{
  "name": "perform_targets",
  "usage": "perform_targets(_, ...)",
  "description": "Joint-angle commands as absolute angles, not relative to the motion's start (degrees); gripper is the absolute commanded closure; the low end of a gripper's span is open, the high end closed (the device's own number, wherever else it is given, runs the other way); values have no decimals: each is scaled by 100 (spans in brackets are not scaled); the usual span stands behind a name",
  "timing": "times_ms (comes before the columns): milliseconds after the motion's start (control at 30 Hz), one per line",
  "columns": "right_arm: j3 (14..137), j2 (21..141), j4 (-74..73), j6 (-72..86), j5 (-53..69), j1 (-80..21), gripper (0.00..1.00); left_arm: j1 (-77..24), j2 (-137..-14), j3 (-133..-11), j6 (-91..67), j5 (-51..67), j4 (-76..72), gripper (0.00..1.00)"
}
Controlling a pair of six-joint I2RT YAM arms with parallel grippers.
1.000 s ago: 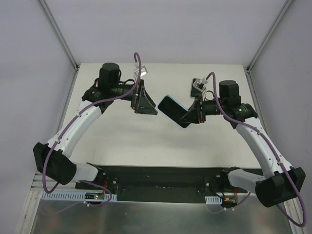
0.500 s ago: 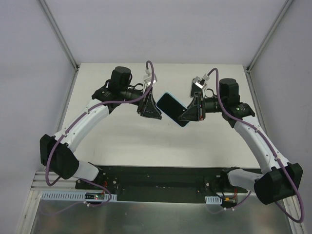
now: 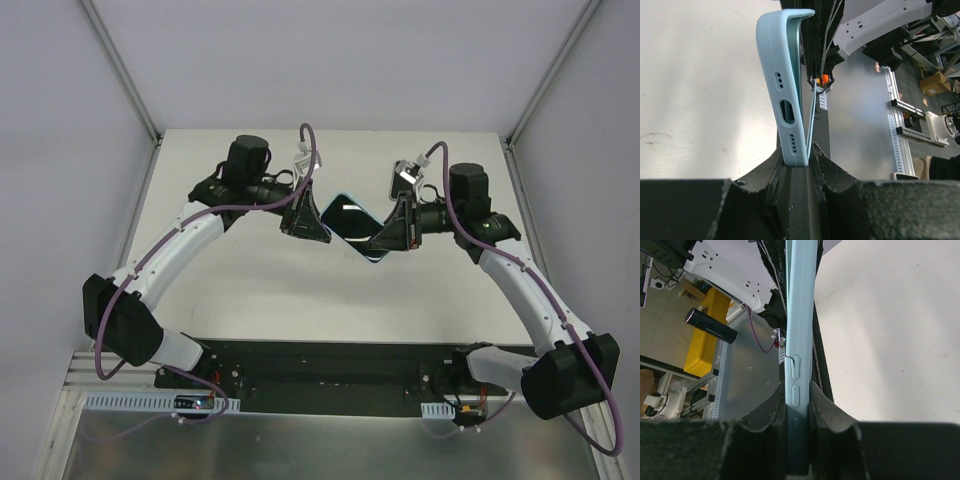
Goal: Take the phone out of the phone case
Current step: Remove the phone case from the phone.
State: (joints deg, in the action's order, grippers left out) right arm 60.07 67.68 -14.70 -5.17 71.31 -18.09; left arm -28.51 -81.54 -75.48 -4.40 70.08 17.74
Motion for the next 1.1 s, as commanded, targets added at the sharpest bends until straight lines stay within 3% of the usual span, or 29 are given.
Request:
perform_targets(0,5994,6653,-949,-422,7348,-1775,100,-2918,-8244,-7883,-307,7497,1687,82)
perform_targets(133,5950,6627,-949,-457,7313,-1775,100,-2918,-8279,-7972,-378,7585,1687,74)
perform_targets(400,5898,6618,-958,-475,7304,-1767,100,-2927,-8262,-7989,-396,7602,1687,74)
perform_targets(533,5889,6601,-949,-483,7295,-1767,100,-2918,-8279,-8042,-396,7594,1687,79)
perform_targets(667,5880,6627,-958,-475,7304,-1775,100,-2935,-8367,-8112,-396,7611,1687,99)
perform_targets(1067,5722,6811,-309,148,7699,-1767,100,-3304,-8271,-7928,509,7902,1810,100)
